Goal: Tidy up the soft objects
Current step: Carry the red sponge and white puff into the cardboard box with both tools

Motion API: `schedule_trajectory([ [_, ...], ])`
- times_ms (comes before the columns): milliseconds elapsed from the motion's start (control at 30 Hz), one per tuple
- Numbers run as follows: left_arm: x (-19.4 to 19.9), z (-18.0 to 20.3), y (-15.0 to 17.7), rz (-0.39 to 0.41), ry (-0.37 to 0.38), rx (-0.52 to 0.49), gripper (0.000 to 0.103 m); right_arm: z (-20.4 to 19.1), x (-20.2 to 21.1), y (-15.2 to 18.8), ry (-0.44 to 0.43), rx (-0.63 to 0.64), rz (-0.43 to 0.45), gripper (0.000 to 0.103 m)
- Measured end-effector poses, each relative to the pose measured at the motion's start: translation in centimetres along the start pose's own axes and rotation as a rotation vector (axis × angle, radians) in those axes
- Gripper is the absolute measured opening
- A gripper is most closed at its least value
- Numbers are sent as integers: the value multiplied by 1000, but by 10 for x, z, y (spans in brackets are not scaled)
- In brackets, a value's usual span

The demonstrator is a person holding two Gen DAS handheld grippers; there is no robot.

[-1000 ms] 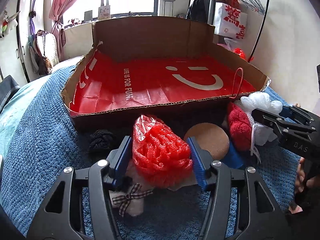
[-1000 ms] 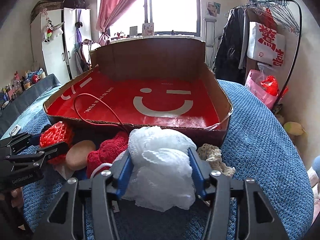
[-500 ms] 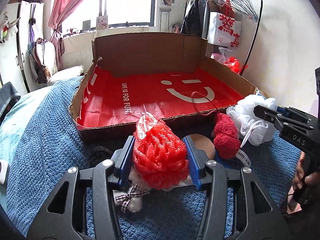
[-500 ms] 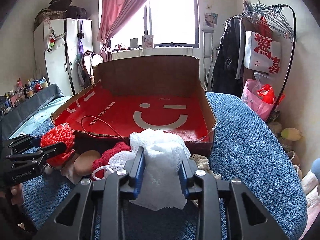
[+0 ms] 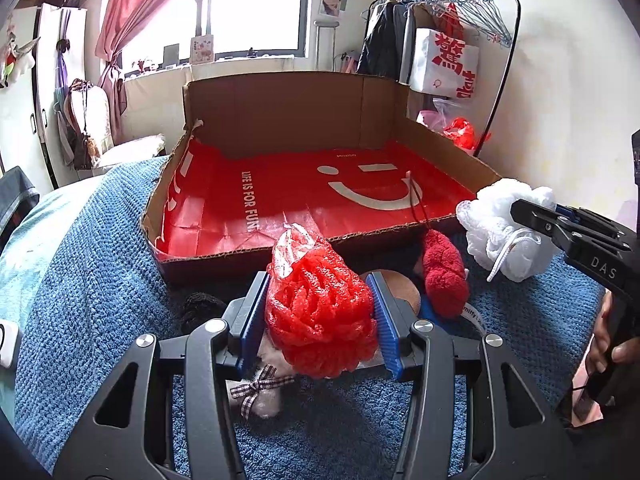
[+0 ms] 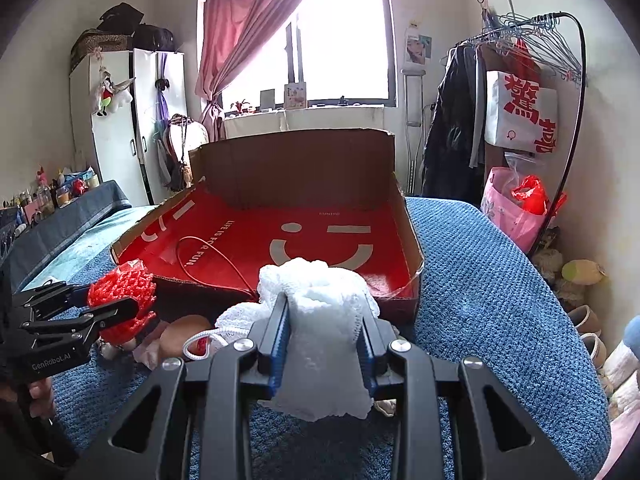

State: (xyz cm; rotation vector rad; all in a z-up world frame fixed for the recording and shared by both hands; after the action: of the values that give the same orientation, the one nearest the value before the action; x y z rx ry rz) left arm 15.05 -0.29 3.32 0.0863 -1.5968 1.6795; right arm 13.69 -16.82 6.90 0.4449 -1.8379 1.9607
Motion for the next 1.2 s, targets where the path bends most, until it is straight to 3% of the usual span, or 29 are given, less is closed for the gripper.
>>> schedule_trajectory([
  [167, 8, 6, -26, 30, 114, -6, 46, -4, 6, -27, -28, 10, 64, 32],
  [333, 0, 0, -75, 37, 165, -38, 46, -19, -7, -82, -78, 43, 125, 32],
  [400, -11, -4, -96, 21, 190, -51, 46, -25, -23, -104, -78, 63, 116, 32],
  [600, -66, -31, -146, -68, 147, -89, 46, -47, -100, -153, -109, 92, 1, 32],
  [900, -154, -63, -166, -223, 110, -119, 46, -68, -220, -147, -38, 148, -223, 32],
  [1200, -201, -82, -158, -317, 65, -141, 46, -76, -268, -136, 44, 221, -287, 32],
])
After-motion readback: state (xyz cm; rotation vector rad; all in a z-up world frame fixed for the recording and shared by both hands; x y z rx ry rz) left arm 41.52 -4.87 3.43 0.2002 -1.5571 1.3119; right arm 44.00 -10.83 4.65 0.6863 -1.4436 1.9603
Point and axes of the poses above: each gripper's, at about its wrist camera, not at the fingertips, and x roughly against the way its jaws point, z to its right, y to its underside, the point moved 8 cm from there along -x, roughly the way its jaws point, and after that the axes turned 15 degrees about y, right-handed, at the moved point
